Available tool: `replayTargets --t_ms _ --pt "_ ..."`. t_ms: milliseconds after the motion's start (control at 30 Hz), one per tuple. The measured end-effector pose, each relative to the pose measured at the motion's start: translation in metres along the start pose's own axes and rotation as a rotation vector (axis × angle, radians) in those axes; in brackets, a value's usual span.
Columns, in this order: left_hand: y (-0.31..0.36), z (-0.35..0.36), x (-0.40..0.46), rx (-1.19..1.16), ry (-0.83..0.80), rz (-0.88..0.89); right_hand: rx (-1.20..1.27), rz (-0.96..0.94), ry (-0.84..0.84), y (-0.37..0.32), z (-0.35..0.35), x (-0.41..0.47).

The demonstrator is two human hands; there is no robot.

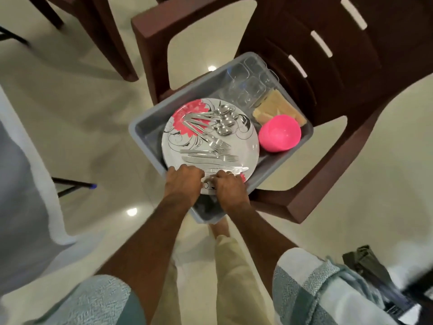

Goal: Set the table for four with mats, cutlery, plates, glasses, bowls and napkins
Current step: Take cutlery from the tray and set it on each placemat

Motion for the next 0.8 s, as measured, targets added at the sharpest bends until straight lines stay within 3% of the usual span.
replayTargets --t_ms 533,800 --pt "0.019 0.032 0.023 0.169 0.039 0.078 0.238 0.251 0.154 0.033 0.006 0.022" --pt "0.006 0.018 0.014 -0.110 -0.052 0.066 0.456 0.492 0.421 0.060 -0.006 0.027"
Point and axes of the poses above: each hand's wrist, its own x-axis towards the middle knuckle, its own z-axis out of the palm, y = z × x, the point moved 1 cm from there along x, towards the middle knuckle, and after that the axes turned 10 degrees about -x, right-handed, at the moved point
